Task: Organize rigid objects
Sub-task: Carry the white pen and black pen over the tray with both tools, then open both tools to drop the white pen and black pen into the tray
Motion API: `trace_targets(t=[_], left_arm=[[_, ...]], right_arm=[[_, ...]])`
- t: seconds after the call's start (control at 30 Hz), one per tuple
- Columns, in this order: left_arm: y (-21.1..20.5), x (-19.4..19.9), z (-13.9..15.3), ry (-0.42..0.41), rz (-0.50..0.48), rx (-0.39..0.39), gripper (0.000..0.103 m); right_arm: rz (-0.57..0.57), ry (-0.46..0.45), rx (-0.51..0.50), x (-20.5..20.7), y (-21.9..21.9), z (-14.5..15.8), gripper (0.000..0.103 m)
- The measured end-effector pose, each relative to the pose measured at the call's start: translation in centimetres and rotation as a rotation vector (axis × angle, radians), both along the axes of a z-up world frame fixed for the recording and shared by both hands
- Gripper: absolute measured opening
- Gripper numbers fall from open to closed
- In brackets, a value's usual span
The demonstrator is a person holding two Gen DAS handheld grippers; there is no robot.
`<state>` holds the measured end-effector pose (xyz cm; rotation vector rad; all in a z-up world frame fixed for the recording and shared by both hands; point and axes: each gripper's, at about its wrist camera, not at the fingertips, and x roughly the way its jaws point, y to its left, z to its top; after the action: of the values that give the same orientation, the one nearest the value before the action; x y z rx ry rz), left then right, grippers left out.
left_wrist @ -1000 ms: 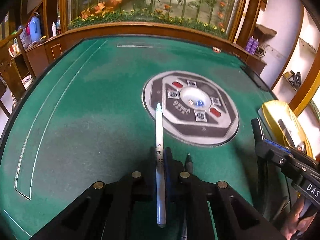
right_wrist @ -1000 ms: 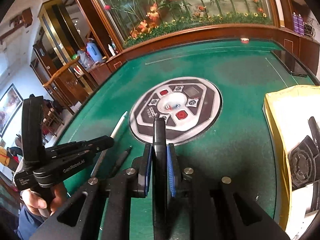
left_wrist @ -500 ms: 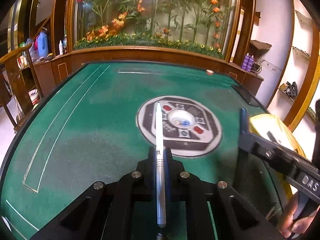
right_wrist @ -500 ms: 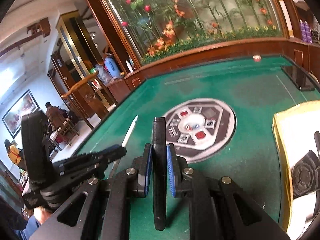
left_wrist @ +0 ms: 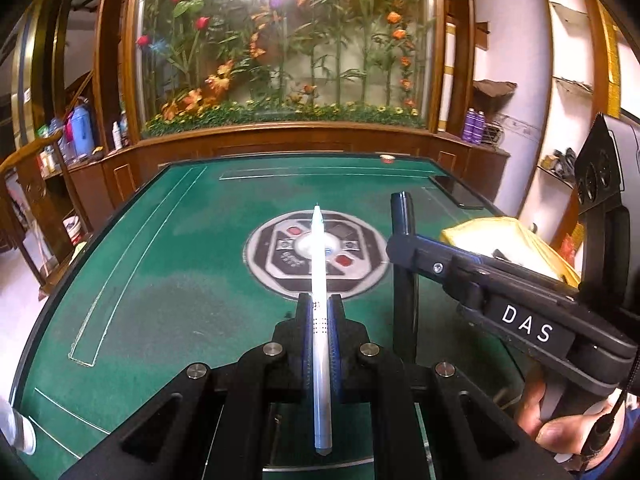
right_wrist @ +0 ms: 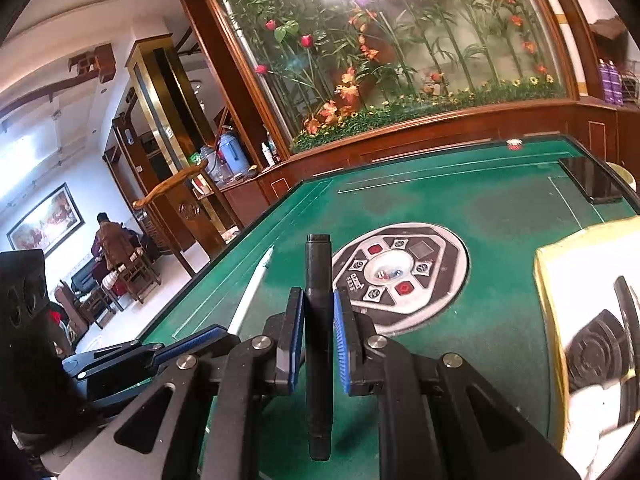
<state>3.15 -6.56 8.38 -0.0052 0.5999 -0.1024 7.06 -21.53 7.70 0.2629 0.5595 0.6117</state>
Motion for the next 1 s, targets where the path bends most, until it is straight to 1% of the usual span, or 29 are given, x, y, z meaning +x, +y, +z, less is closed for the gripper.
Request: trace_targets(t=[0.17,0.43,0.63,0.77,0.87,0.93,1.0], left_arm=[[-1.6,-1.1,0.6,-0.017,-0.032,0.009,0.007],[-4.0,-2.2,1.3,-0.024,-0.073,0.01,0.007],[-6.5,-2.6,2.3,-0.011,-0.125,-0.03,0.007],[-9.1,-2.5,3.2,0.002,-0.187,-0.062,0.007],[-11.2,-2.3,3.6,0.017,-0.225,-0.089,0.007],[-12.9,-1.7,3.5,0.043,-0.256,-0.112,0.007],[-14.5,-1.1,3.2,0.075,-0.281,-0.132,0.007]], right_arm=[[-0.028,-0.006,0.014,-2.4,-2.1,0.6,0.014],[-0.068,0.013,0.062,-3.9,-6.0,1.3,0.014],[-0.122,0.027,0.14,-4.5,-10.8,2.4,0.014],[-0.172,0.016,0.158,-5.2,-14.2,3.5,0.014],[-0.211,0.005,0.152,-6.0,-16.7,4.3,0.014],[-0.248,-0.007,0.138,-6.6,-18.5,4.6,0.014],[-0.292,-0.004,0.104,-6.8,-19.8,4.6,0.014]])
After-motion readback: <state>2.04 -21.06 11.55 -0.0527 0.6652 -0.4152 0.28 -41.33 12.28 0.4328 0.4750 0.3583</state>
